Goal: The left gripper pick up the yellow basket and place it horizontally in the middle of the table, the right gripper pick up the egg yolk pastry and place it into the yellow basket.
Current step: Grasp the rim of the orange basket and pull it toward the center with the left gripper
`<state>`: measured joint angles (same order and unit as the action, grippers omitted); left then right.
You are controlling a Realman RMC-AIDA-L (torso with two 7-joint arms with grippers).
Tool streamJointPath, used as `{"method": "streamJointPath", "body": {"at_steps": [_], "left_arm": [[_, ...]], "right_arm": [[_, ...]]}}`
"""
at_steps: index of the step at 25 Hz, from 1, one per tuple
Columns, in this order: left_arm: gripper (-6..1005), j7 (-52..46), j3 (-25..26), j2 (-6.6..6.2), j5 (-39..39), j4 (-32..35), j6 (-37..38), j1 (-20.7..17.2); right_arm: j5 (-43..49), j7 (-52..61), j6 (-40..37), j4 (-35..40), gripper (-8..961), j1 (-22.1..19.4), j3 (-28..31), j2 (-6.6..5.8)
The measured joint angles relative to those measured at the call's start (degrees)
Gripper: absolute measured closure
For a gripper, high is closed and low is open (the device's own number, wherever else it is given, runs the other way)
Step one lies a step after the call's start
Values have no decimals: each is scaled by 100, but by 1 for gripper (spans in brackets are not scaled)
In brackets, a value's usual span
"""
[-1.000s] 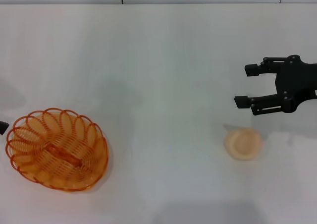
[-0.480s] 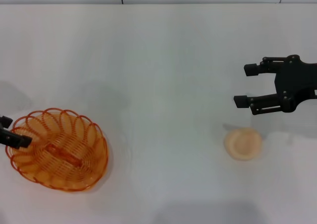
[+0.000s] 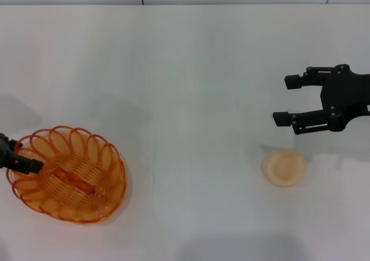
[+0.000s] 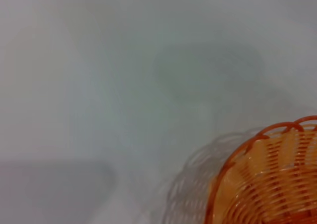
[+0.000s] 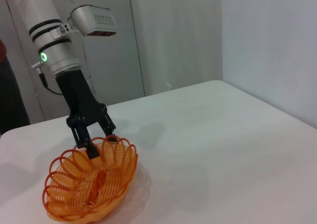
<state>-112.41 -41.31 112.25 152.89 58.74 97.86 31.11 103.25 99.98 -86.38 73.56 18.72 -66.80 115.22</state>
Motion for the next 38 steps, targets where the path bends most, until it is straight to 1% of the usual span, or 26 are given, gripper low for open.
{"method": "streamJointPath", "body": {"at_steps": [6, 10, 17, 22, 27, 35, 38], "left_arm": [[357, -8, 0, 15, 31, -126, -168, 58], [370, -6, 0, 48, 38, -160, -216, 93], [394, -22, 11, 59, 43, -204, -257, 117], [458, -112, 10, 66, 114, -205, -274, 121], [590, -225, 1, 68, 385, -205, -207, 192], [603, -333, 0, 59, 501, -205, -220, 246], [639, -339, 0, 64, 525, -206, -267, 253]], "right_arm": [[3, 21, -23, 0, 120, 0, 0, 0], [3, 34, -27, 0, 120, 0, 0, 0], [3, 38, -37, 0, 120, -1, 0, 0], [2, 39, -37, 11, 120, 0, 0, 0], [2, 39, -37, 17, 120, 0, 0, 0], [2, 39, -37, 16, 121, 0, 0, 0], [2, 39, -37, 15, 121, 0, 0, 0]]}}
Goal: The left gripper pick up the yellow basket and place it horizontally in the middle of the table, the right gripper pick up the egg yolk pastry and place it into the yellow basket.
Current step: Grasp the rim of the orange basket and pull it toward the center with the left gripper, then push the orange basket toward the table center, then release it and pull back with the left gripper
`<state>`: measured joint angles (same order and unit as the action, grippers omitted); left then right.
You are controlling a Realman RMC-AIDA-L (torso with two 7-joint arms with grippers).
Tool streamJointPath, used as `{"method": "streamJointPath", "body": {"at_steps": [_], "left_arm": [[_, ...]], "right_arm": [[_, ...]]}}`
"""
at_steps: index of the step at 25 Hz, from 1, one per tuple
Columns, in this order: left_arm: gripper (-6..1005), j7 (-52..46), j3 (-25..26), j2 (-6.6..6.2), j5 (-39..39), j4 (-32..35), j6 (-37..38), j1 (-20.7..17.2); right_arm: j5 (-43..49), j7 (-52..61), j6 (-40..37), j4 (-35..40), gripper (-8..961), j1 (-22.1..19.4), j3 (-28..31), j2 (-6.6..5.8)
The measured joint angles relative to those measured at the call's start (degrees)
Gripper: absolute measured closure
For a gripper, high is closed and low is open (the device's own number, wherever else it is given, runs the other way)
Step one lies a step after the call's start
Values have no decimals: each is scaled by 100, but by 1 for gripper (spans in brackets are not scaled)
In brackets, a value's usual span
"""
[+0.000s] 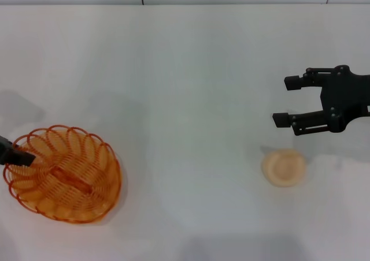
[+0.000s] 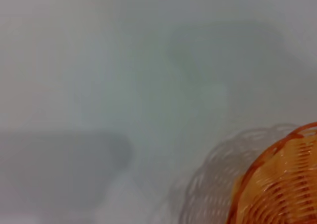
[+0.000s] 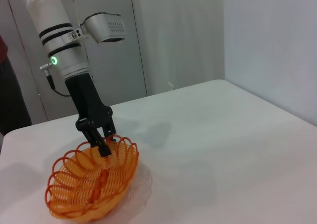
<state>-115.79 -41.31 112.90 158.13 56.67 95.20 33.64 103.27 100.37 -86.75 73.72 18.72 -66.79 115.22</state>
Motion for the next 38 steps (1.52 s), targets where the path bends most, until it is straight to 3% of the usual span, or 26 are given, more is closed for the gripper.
{"method": "streamJointPath", "body": {"at_steps": [14, 21, 30, 38], "left_arm": [[837, -3, 23, -10, -53, -57, 24, 116], [872, -8, 46, 9, -91, -14, 178, 230], [899, -369, 53, 31, -835, 152, 120, 256], [908, -967, 44, 125, -1038, 207, -77, 309]], "right_arm": [[0, 0, 0, 27, 121, 0, 3, 0], [0, -9, 1, -2, 121, 34, 25, 0], [0, -12, 33, -14, 121, 44, 32, 0], [0, -15, 79, -16, 121, 60, 45, 0]]}}
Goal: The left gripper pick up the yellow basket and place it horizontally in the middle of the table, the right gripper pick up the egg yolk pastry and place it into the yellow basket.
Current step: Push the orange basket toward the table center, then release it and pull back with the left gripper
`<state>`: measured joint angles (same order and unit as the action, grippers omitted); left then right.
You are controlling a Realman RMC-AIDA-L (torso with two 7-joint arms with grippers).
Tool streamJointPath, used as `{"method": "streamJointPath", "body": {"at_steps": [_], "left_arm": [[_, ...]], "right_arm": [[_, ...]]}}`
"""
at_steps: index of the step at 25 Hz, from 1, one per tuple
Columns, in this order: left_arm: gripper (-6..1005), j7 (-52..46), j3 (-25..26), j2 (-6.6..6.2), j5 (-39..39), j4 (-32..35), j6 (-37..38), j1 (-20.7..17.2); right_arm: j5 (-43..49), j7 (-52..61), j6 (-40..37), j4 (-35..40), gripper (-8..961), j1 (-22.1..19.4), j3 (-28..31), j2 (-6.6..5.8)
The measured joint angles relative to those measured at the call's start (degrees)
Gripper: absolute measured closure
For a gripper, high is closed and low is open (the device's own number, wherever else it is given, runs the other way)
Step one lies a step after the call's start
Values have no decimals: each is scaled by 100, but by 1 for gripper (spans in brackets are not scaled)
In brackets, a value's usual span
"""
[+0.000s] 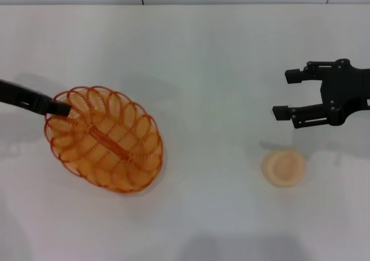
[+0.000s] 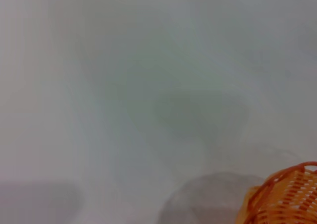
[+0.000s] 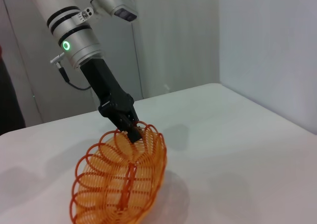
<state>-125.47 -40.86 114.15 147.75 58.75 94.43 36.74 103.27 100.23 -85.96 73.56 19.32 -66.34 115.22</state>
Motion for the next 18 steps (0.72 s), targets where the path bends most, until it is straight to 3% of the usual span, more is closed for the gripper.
{"method": "streamJointPath", "body": {"at_steps": [10, 18], "left_arm": [[910, -983, -63, 197, -57, -33, -171, 275], [911, -1927, -62, 284, -85, -357, -652, 494]], "right_arm": [[0, 23, 120, -11, 121, 45, 8, 0], [-4, 39, 258, -44, 121, 106, 44, 0]]}}
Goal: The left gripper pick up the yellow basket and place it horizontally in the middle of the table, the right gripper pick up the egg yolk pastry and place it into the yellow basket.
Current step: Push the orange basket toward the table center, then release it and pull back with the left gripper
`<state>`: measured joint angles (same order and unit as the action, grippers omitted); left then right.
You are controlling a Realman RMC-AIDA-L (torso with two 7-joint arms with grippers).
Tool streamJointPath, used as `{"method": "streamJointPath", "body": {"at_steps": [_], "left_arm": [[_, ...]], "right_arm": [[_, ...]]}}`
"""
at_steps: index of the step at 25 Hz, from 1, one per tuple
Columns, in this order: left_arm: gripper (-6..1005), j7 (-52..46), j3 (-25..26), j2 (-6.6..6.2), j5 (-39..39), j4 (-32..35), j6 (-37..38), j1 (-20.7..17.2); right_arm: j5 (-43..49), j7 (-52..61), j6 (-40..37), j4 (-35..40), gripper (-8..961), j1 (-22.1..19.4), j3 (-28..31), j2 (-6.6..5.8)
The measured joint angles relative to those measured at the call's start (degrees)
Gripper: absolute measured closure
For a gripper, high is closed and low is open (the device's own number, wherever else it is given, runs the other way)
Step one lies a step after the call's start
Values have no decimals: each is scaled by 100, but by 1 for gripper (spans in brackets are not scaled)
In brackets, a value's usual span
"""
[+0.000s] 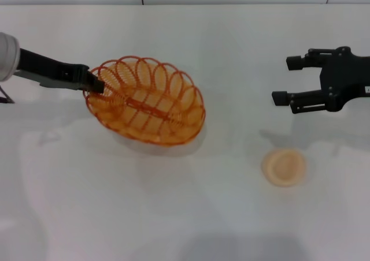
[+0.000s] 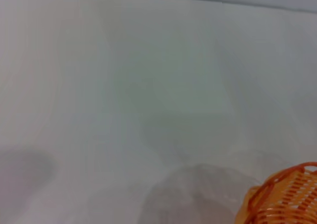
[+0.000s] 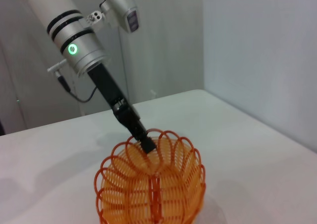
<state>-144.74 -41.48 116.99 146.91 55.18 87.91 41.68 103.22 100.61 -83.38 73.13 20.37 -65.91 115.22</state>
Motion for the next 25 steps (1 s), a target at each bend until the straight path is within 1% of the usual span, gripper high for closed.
{"method": "streamJointPath", "body": {"at_steps": [6, 10, 14, 17, 21, 25], "left_arm": [[911, -664, 4, 16, -8, -205, -249, 52], [911, -1098, 13, -7, -186, -318, -368, 67], [912, -1450, 8, -34, -197, -431, -375, 105], [912, -1606, 2, -37, -199, -455, -354, 133], [912, -1735, 0, -37, -201, -647, -364, 190], [913, -1744, 0, -1, -202, -826, -428, 198]], "right_arm": [[-4, -7, -7, 2, 122, 38, 78, 0], [-5, -20, -33, 44, 122, 39, 102, 0], [-5, -36, -43, 54, 122, 48, 104, 0], [-41, -48, -46, 58, 122, 48, 105, -1], [-72, -56, -95, 67, 122, 48, 113, -6], [-92, -59, -149, 110, 122, 40, 114, -7]]}}
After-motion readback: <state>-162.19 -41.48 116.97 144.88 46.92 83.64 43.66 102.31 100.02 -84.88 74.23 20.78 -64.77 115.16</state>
